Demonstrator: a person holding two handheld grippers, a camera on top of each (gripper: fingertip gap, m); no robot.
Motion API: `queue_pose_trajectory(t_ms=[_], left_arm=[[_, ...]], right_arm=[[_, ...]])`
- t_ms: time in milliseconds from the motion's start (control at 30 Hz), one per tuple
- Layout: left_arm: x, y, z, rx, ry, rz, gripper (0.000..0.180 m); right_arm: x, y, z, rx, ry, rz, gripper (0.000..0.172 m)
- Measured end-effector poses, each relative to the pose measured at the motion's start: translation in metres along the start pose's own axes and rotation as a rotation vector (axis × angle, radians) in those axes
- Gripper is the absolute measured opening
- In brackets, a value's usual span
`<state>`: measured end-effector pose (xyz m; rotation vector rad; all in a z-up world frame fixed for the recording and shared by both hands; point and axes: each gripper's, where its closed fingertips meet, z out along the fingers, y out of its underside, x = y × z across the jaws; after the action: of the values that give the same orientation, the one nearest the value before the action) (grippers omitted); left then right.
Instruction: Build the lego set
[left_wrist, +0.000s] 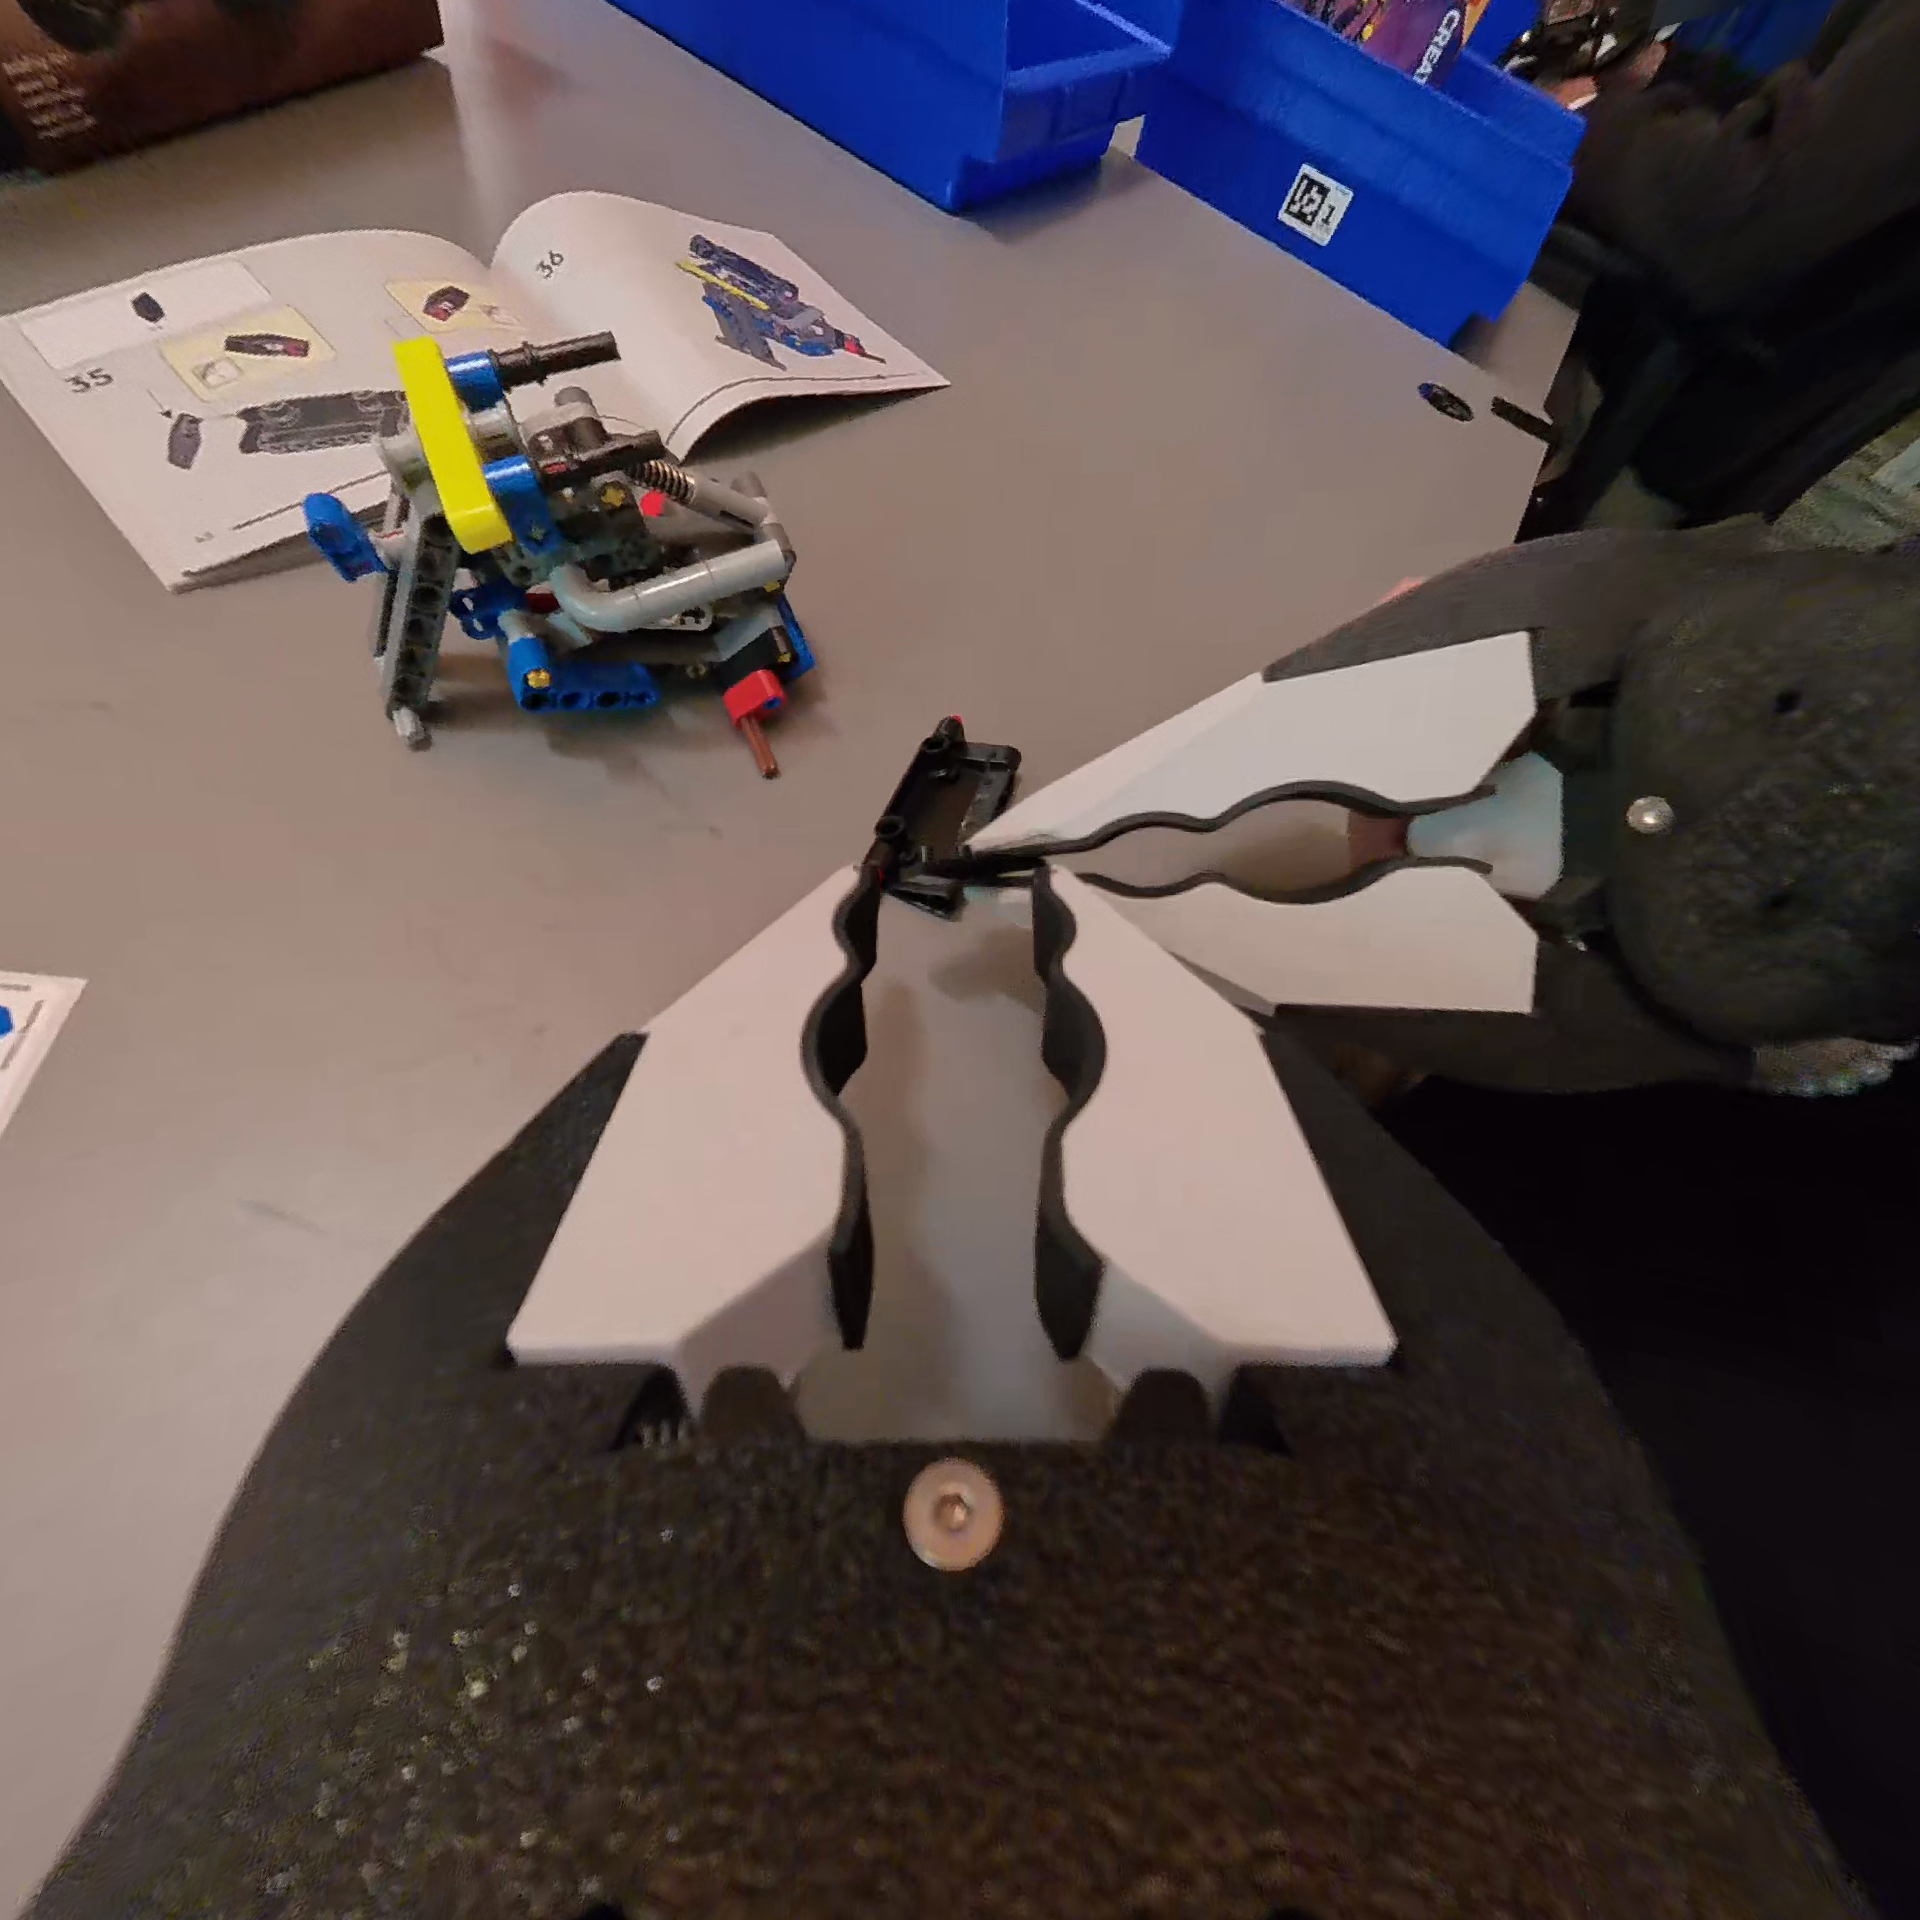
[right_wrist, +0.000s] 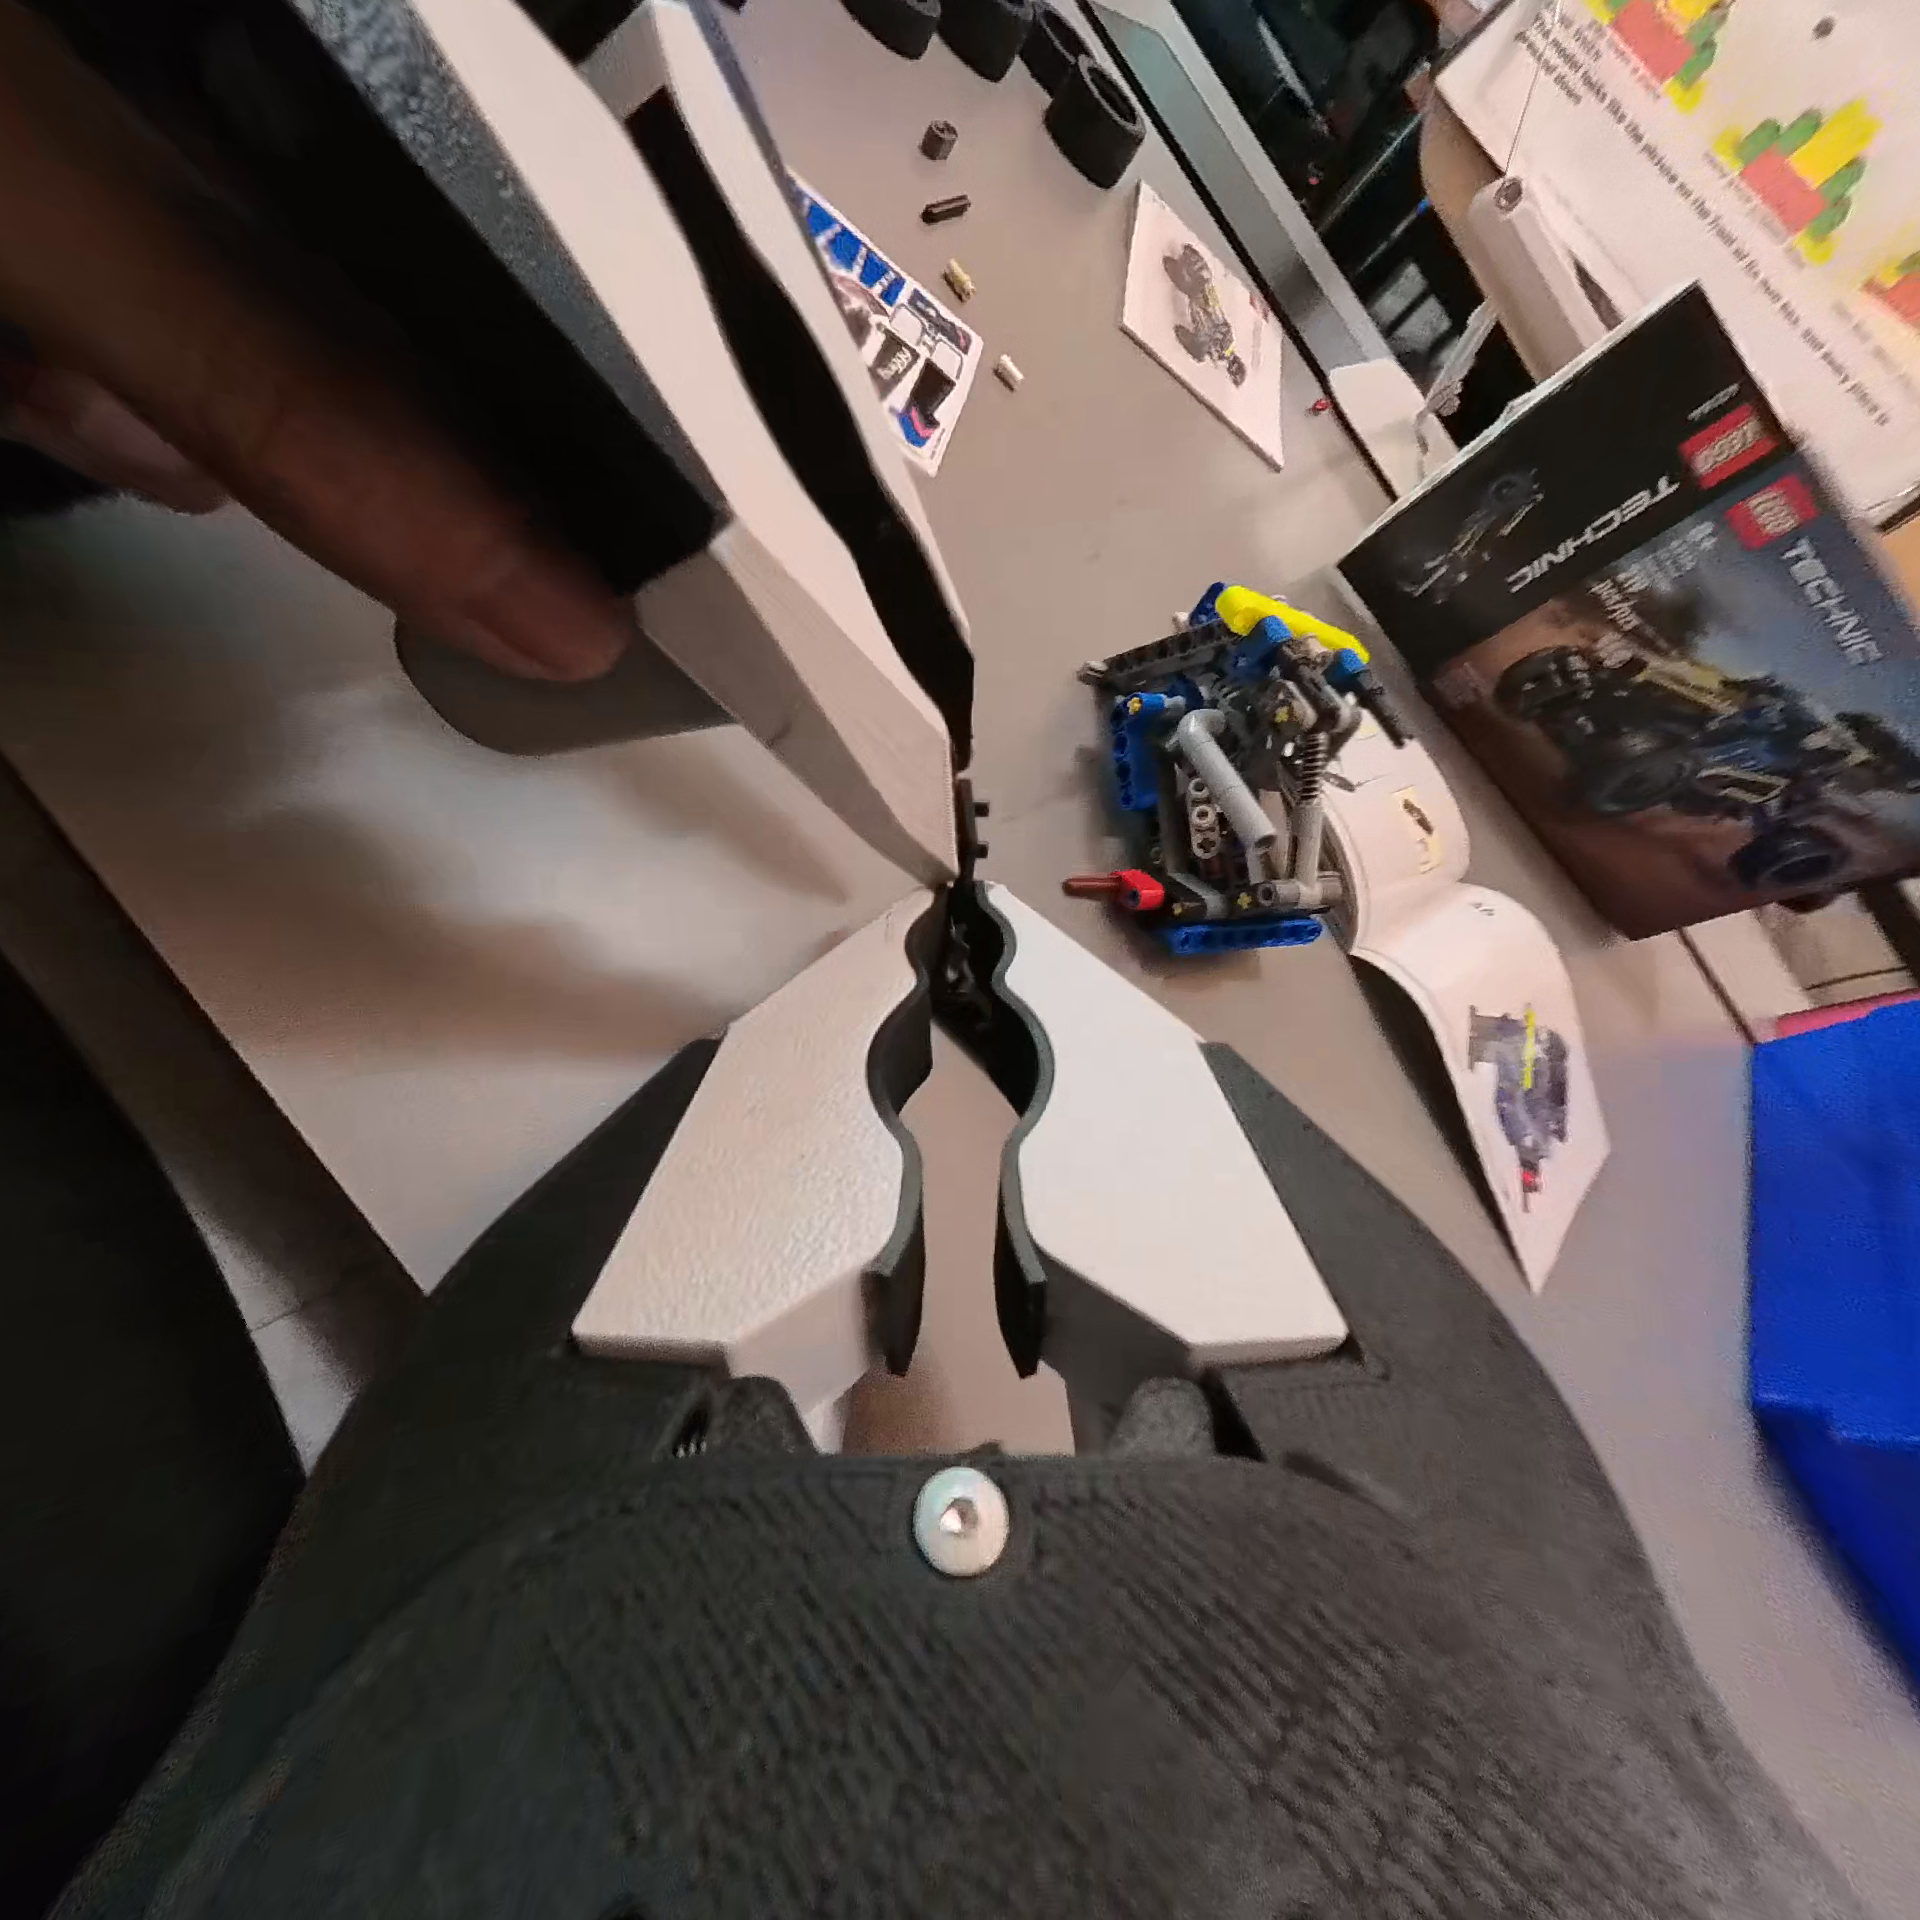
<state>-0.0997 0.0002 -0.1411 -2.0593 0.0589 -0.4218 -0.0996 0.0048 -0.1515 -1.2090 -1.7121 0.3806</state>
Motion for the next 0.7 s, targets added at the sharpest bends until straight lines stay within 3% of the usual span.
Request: queue_pose_trajectory(t_ms=[400,600,700], left_arm=[[0.015,-0.012,-0.004,0.096,0.265,-0.487,0.028],[0.023,-0.018,-0.006,0.129,0.388,-0.633,0.023],[0.029,-0.028,-0.012,0.199,0.462,-0.628,0.018]], right_arm=[[0.008,-0.019,-0.015,0.167,0.018,0.138,0.000],[0.011,-0.025,-0.018,0.232,0.032,0.128,0.000],[0.017,-0.034,-0.026,0.291,0.099,0.040,0.000]])
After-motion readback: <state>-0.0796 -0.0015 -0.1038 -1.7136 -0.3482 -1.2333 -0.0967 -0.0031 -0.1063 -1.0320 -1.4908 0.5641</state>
